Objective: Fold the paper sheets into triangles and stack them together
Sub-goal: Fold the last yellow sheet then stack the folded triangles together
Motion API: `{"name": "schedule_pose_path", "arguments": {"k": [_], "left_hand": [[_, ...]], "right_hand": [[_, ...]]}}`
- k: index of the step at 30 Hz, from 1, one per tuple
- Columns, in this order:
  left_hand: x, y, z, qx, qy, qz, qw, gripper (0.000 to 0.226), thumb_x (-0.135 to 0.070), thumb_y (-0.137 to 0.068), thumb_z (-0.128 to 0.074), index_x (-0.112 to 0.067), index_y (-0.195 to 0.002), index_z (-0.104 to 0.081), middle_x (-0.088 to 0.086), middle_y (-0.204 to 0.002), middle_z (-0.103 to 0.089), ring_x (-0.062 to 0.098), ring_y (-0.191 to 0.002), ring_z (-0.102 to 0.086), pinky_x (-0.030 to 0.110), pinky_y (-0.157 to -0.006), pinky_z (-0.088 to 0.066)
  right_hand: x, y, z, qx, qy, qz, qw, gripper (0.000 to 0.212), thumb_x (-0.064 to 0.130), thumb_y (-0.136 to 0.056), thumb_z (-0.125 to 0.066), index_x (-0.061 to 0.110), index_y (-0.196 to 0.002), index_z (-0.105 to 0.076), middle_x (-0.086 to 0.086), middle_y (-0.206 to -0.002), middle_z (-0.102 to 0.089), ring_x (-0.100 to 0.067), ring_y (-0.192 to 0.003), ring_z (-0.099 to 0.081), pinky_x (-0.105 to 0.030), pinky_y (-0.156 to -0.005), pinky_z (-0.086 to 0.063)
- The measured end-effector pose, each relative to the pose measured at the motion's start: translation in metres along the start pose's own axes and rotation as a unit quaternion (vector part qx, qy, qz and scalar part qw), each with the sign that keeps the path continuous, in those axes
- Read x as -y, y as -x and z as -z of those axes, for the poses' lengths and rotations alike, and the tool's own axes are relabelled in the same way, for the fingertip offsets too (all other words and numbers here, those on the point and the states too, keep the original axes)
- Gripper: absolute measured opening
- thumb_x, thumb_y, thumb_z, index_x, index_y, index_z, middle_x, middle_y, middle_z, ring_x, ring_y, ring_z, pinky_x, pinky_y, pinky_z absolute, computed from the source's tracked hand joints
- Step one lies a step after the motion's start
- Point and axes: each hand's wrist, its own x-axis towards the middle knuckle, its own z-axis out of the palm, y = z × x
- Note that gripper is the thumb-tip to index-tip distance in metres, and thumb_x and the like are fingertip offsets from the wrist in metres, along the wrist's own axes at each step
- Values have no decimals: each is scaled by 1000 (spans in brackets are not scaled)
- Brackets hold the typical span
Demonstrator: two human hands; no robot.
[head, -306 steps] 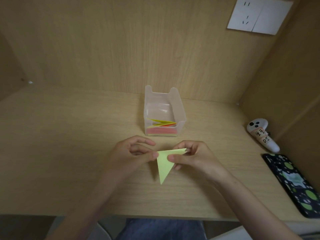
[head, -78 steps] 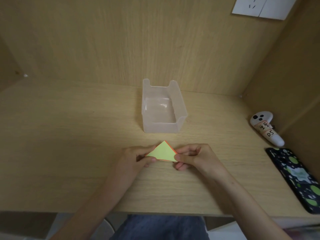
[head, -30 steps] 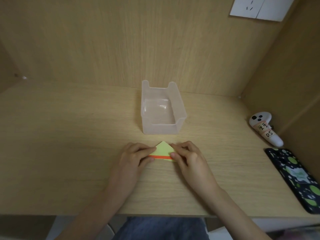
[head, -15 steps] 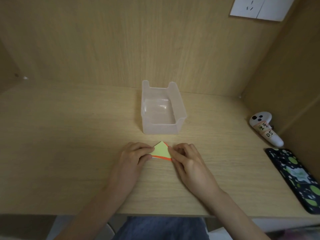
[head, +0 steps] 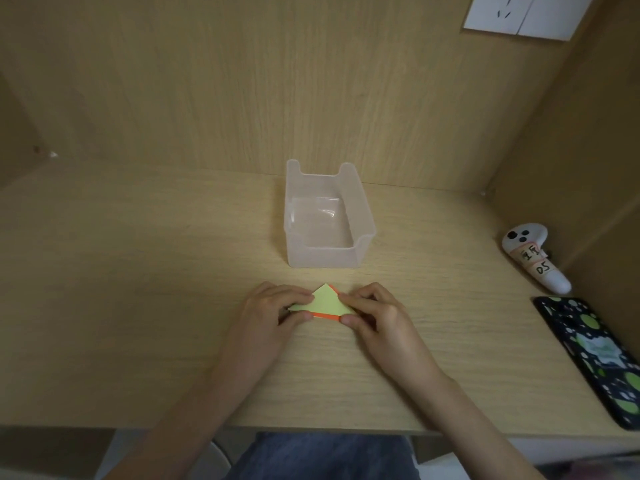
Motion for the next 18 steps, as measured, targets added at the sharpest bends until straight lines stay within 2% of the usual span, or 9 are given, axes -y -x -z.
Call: {"name": "schedule_pose_path", "arguments": {"k": [1, 3, 4, 6, 9, 12, 15, 18], "left_hand": [[-1, 0, 0, -1, 1, 3, 1000, 26, -15, -72, -77, -20, -97, -73, -13, -101, -69, 11, -97, -57, 17, -88, -37], [-1, 0, 0, 0, -5, -9, 1000, 23, -15, -74, -75, -19, -96, -74, -17, -101, -67, 9, -95, -55, 9, -88, -34], [-1, 1, 0, 3, -12, -18, 1000, 21, -16, -75, -75, -19, -95, -75, -17, -101, -67, 7, -93, -53, 4, -86, -31], [1, 1, 0, 10, -24, -39, 999, 17, -22, -77, -71, -19, -93, -75, -14, -100, -69, 3, -89, -50, 5, -83, -31], [3, -1, -1, 24, -31, -49, 998, 23, -29, -77, -62, -18, -92, -76, -13, -98, -70, 1, -86, -45, 10, -81, -34], [1, -1, -1, 29, -34, -60, 997, 20, -24, -79, -63, -15, -92, -75, -10, -99, -70, 1, -86, -42, 4, -82, -30], [1, -2, 0, 26, -33, -68, 997, 24, -27, -80, -59, -13, -92, -75, -7, -97, -71, -1, -85, -41, 2, -82, -29], [0, -2, 1, 40, -37, -77, 996, 34, -37, -79, -56, -12, -92, -75, -5, -97, -71, 2, -85, -44, 8, -80, -35]], "right_hand": [[0, 0, 0, 0, -9, -10, 1000, 37, 9, -80, -70, 12, -117, -66, 4, -94, -53, -1, -90, -51, -3, -83, -32], [0, 1, 2, 3, -15, -5, 1000, 38, 15, -81, -69, 13, -118, -65, 6, -94, -52, 2, -90, -49, -3, -82, -32], [1, 2, 3, 11, -2, 6, 1000, 39, 23, -81, -68, 13, -118, -65, 5, -95, -52, 1, -90, -48, -5, -83, -32], [1, 3, 3, 24, 58, 41, 997, 43, 38, -80, -63, 12, -115, -66, 2, -96, -52, -5, -92, -46, -8, -85, -33], [0, 1, 4, 25, 125, 73, 989, 33, 31, -80, -63, 10, -105, -68, -1, -92, -52, -13, -86, -48, -13, -78, -34], [0, -3, 6, 40, 174, 105, 978, 24, 24, -80, -64, 6, -97, -67, -3, -87, -52, -18, -78, -52, -24, -69, -43], [1, -9, 11, 72, 222, 125, 964, 25, 28, -82, -59, 6, -91, -66, -4, -84, -54, -21, -75, -56, -26, -63, -49], [3, -15, 16, 106, 260, 149, 948, 32, 34, -86, -48, 6, -86, -64, -5, -83, -56, -23, -74, -59, -29, -62, -51]]}}
